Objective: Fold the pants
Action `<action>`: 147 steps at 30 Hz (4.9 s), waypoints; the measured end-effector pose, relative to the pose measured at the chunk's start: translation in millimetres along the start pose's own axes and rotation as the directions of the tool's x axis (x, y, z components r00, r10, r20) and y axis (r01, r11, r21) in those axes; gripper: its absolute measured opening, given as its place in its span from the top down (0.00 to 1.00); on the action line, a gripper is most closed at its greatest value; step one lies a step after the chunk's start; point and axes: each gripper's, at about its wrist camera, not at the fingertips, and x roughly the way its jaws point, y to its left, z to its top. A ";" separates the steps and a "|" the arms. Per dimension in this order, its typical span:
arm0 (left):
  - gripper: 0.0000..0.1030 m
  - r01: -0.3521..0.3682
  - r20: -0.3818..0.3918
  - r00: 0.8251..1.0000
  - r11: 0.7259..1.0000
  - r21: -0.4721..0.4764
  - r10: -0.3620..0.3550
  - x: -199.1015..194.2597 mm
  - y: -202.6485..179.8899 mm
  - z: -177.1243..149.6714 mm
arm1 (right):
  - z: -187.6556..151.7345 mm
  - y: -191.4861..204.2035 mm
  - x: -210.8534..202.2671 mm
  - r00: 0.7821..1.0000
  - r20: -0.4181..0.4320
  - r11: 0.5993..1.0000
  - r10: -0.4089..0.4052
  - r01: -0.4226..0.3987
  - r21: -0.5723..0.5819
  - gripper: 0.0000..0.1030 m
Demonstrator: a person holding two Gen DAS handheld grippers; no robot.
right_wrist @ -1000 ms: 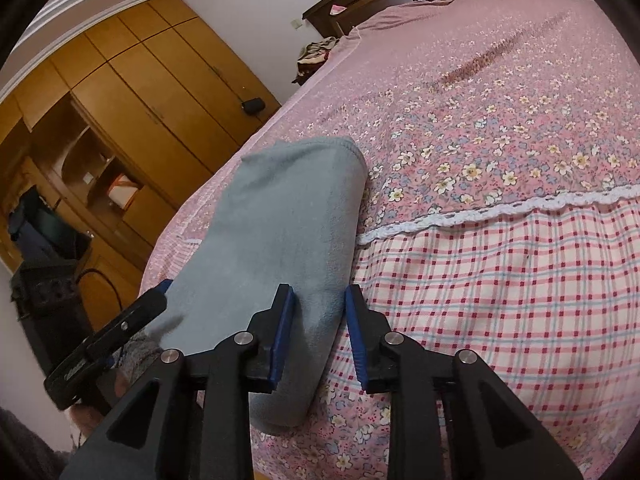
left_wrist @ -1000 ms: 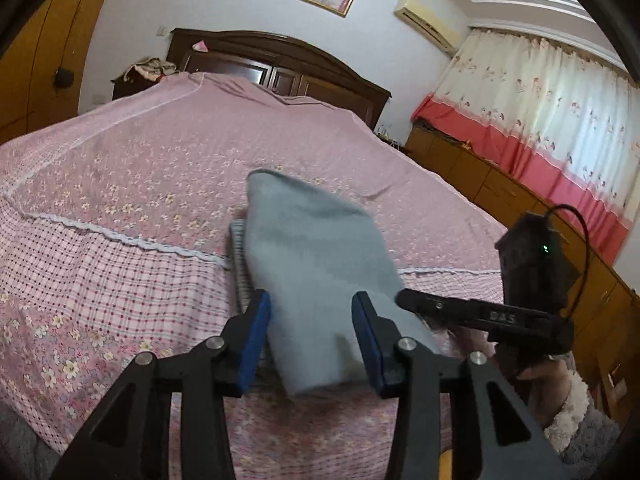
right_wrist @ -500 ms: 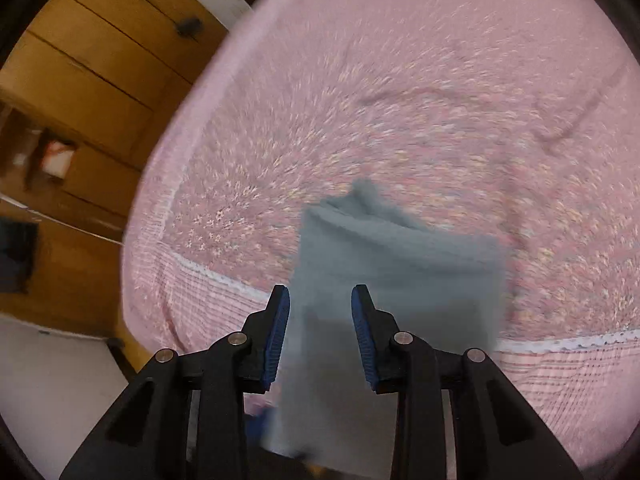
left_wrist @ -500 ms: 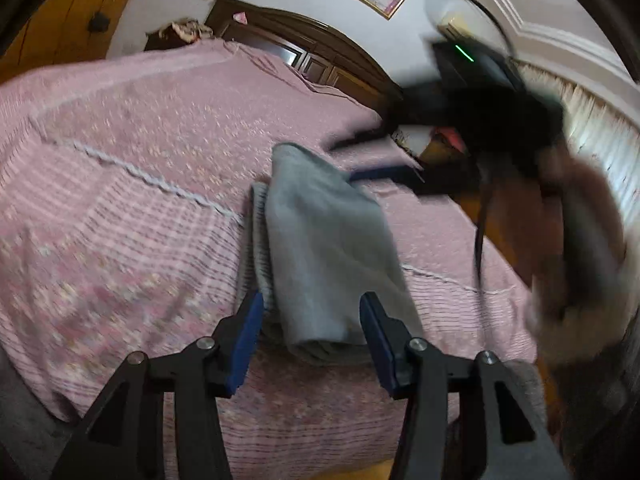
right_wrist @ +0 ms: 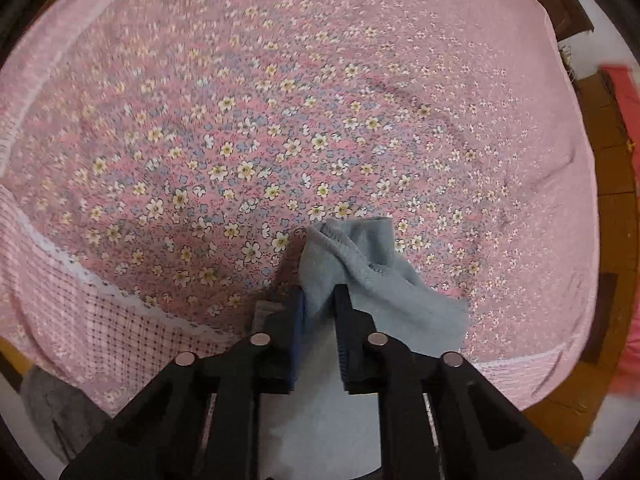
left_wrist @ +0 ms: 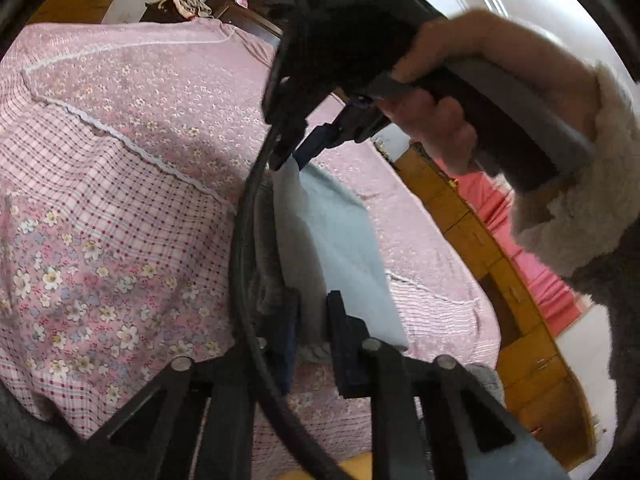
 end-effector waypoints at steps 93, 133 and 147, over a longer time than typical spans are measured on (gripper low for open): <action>0.85 -0.220 -0.018 0.968 0.886 0.407 0.248 41.1 -36.2 34.3 | -239.2 -174.6 89.2 0.268 0.644 0.553 0.716 -0.781 -0.289 0.84; 0.00 -0.243 0.160 0.968 0.882 0.405 0.193 -80.2 -47.7 -23.4 | -423.5 -138.6 18.0 0.382 0.878 0.955 0.288 -0.180 -0.235 0.00; 0.00 -0.282 0.143 0.959 0.789 0.545 0.244 -55.1 -71.7 -43.5 | -423.8 -140.6 21.2 0.395 0.863 0.946 0.316 -0.200 -0.255 0.00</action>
